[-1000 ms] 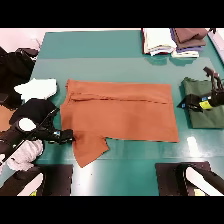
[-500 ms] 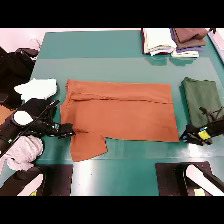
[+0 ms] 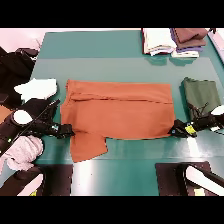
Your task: Fold the shirts.
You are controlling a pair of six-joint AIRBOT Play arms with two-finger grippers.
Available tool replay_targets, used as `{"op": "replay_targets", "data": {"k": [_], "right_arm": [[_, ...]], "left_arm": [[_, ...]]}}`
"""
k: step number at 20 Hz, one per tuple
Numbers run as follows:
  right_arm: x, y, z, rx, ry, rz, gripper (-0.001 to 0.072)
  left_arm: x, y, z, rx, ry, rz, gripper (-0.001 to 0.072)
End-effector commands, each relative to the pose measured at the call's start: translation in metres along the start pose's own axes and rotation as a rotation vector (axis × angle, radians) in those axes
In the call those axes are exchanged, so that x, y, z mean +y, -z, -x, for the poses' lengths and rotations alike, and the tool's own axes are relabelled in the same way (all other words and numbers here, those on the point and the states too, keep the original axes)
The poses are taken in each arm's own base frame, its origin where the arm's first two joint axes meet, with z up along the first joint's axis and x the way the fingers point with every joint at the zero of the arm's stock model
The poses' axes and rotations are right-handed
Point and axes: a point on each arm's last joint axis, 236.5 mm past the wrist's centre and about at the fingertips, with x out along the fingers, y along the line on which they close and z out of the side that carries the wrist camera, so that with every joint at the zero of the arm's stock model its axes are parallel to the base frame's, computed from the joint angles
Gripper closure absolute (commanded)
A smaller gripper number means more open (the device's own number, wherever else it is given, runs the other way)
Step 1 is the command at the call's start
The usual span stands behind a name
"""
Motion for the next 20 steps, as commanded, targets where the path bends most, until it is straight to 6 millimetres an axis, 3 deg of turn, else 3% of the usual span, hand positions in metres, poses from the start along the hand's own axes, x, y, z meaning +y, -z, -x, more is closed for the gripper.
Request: {"op": "replay_targets", "data": {"k": [1, 2, 5, 10, 14, 16, 18, 20], "right_arm": [[0.009, -0.012, 0.004, -0.044, 0.015, 0.048, 0.0586], [0.011, -0.012, 0.003, -0.042, 0.017, 0.069, 0.0694], [0.01, -0.001, 0.01, -0.026, 0.046, 0.12, 0.0695], [0.0, 0.036, 0.058, -0.088, 0.156, 0.195, 0.0695], [0.008, 0.035, 0.081, -0.24, 0.17, 0.2, 0.0695], [0.009, 0.026, 0.087, -0.281, 0.172, 0.198, 0.0696], [0.016, 0.011, 0.091, -0.265, 0.167, 0.211, 0.0696], [0.03, -0.017, 0.098, -0.275, 0.171, 0.26, 0.0696]], "left_arm": [[0.0, 0.003, 0.0, 0.011, -0.002, 0.003, 0.0685], [0.0, 0.003, 0.0, 0.012, -0.003, 0.003, 0.0685], [-0.004, 0.013, 0.008, 0.064, -0.004, -0.018, 0.0687], [-0.011, 0.043, 0.048, 0.038, -0.053, -0.031, 0.0687], [-0.023, 0.076, 0.062, 0.104, -0.023, 0.012, 0.0686], [-0.024, 0.058, 0.063, 0.049, -0.03, -0.021, 0.0686], [-0.022, 0.021, 0.067, -0.035, -0.058, -0.059, 0.0686], [-0.018, -0.018, 0.069, -0.08, -0.1, -0.1, 0.0685]]}}
